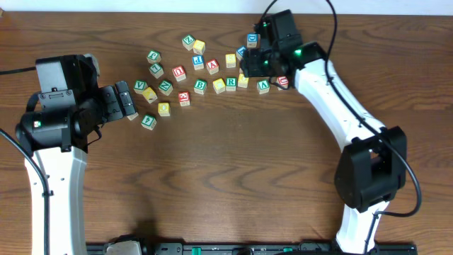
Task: Spell out ROBOT
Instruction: 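Move the right gripper over the green-lettered R block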
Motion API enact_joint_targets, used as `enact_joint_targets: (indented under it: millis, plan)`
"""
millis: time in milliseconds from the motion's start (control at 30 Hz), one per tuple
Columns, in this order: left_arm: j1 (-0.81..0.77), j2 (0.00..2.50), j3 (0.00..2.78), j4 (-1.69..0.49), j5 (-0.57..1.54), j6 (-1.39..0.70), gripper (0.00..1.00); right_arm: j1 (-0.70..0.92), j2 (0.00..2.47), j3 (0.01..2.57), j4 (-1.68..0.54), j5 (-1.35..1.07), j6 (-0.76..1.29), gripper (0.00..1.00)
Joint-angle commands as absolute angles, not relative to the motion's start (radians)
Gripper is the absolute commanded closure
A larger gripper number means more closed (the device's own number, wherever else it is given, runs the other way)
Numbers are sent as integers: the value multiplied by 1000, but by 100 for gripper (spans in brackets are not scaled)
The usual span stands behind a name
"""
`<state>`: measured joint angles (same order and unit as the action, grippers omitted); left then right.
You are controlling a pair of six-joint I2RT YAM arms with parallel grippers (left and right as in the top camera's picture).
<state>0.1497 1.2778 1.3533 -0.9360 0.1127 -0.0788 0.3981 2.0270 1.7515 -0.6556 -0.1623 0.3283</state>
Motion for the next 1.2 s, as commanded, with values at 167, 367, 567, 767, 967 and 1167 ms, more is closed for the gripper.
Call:
enact_joint_targets:
  millis: [167, 367, 567, 767, 967, 1167]
  plan:
    - [155, 1281, 1378, -938, 99, -88, 2, 477, 2105, 1772, -555, -148, 389, 38]
    - [155, 1281, 1378, -938, 100, -88, 2, 529, 2145, 1772, -480, -139, 389, 39]
    - [155, 1281, 1378, -938, 100, -88, 2, 572, 2160, 1772, -437, -83, 389, 39]
    - [155, 1281, 1378, -938, 99, -88, 2, 602, 2165, 1772, -402, -34, 412, 39]
    - [155, 1281, 1378, -938, 99, -88, 2, 623, 2191, 1772, -353, -41, 457, 39]
    - [155, 1281, 1378, -938, 100, -88, 2, 662, 2225, 1772, -313, -43, 456, 41]
